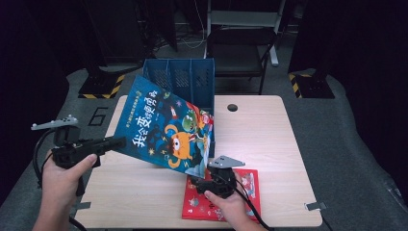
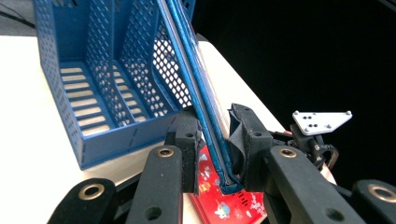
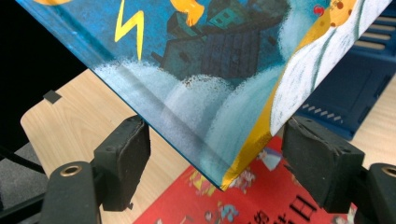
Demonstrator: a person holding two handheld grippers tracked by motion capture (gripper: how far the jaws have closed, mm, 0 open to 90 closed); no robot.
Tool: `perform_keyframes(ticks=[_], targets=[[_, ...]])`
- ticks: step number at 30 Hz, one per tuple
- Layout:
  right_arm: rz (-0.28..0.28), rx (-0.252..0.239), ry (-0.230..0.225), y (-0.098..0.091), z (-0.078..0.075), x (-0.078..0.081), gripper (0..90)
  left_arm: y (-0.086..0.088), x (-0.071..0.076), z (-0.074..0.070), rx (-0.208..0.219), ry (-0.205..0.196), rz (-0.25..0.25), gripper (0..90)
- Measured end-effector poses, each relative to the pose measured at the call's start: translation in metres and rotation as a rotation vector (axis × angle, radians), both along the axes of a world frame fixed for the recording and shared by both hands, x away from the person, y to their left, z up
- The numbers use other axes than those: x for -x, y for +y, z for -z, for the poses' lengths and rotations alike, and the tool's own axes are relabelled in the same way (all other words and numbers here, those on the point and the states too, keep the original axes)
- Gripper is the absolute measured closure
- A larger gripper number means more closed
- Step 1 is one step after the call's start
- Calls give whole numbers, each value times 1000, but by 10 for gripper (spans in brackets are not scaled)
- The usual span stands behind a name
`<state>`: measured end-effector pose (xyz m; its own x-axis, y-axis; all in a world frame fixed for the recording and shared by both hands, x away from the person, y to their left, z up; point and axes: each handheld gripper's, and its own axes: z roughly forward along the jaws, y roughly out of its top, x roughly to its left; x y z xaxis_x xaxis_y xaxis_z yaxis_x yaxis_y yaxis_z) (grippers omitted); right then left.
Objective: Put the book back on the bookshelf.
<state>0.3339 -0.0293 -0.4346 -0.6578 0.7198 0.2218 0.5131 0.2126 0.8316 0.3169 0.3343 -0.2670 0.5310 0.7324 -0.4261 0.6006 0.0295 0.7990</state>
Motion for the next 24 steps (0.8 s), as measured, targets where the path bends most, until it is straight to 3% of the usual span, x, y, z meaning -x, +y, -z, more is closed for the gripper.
perform_keyframes(ticks=[24], targets=[[-29,-10,-6,24,-16,-24,239,22,-9,-16,8,-5,-46,740]])
